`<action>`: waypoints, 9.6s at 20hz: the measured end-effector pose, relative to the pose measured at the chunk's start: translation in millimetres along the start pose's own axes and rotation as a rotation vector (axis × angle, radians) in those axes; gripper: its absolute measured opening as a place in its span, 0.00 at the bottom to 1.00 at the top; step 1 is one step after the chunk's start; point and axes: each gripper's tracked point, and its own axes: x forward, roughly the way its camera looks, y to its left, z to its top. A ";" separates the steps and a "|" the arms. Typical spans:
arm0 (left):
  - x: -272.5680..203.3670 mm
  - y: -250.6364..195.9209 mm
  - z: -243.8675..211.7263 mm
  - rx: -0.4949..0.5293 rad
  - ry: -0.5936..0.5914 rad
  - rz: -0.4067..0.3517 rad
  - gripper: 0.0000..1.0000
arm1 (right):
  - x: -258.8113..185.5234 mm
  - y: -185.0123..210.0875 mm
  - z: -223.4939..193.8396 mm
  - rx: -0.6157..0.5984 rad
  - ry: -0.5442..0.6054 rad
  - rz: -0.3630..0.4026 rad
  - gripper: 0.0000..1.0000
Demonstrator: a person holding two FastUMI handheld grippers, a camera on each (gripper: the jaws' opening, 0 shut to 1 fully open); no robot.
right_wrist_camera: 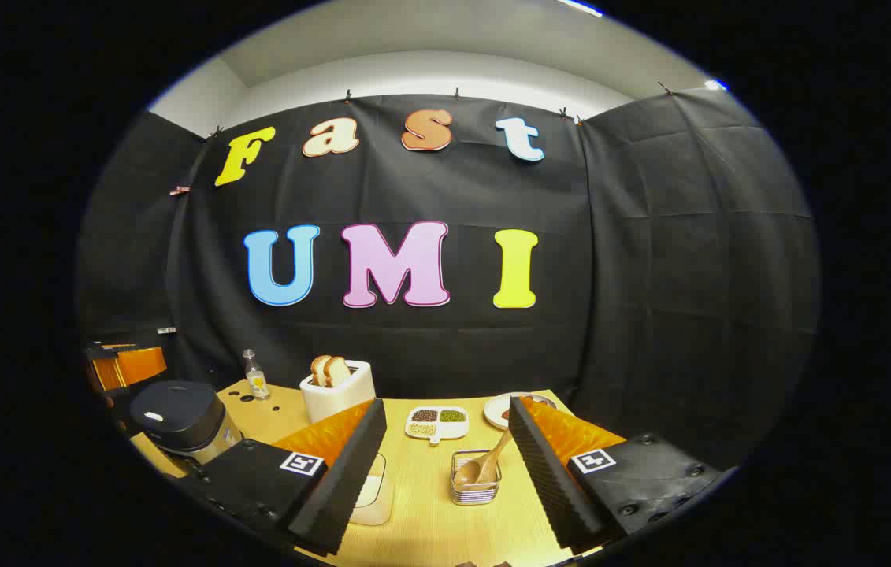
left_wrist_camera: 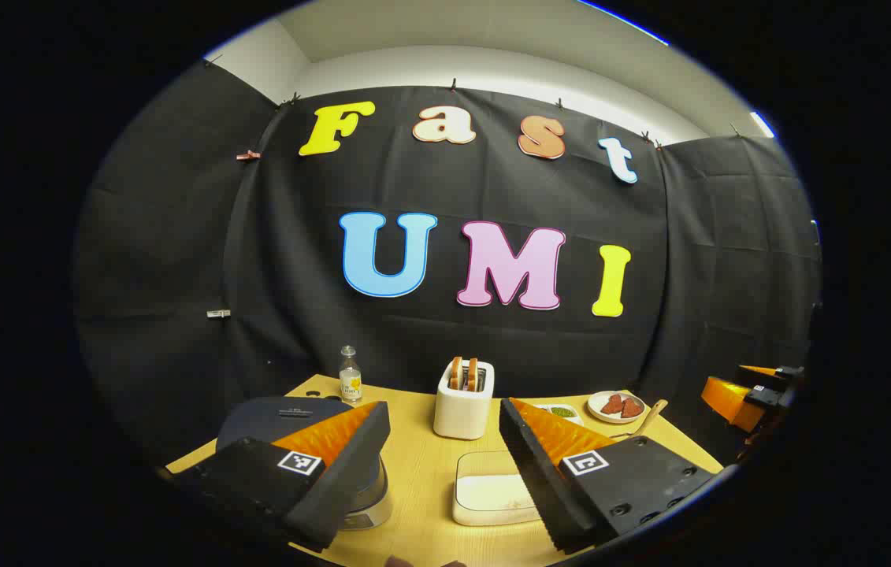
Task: Close the left gripper, press the button to open the rice cooker; take a wooden spoon from the chopstick holder with the right hand, scoop a spoonful of rice and pour it into the rice cooker, then put the wooden spoon back into the chopstick holder.
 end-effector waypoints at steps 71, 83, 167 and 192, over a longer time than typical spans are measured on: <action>16.3 162.7 -145.4 -0.095 0.578 0.015 0.06 | -75.5 -17.2 -30.2 -0.019 0.120 -0.160 0.98; 12.7 158.0 40.2 0.108 0.129 0.266 0.08 | -3.9 -42.9 -44.4 0.067 0.168 -0.083 0.98; -23.8 105.6 -164.7 -0.184 0.461 0.024 0.95 | 122.9 160.9 -236.5 -0.007 0.647 0.160 0.19; -40.2 132.3 -142.0 -0.200 0.394 0.090 0.95 | 98.8 211.6 -219.1 0.482 0.827 0.138 0.19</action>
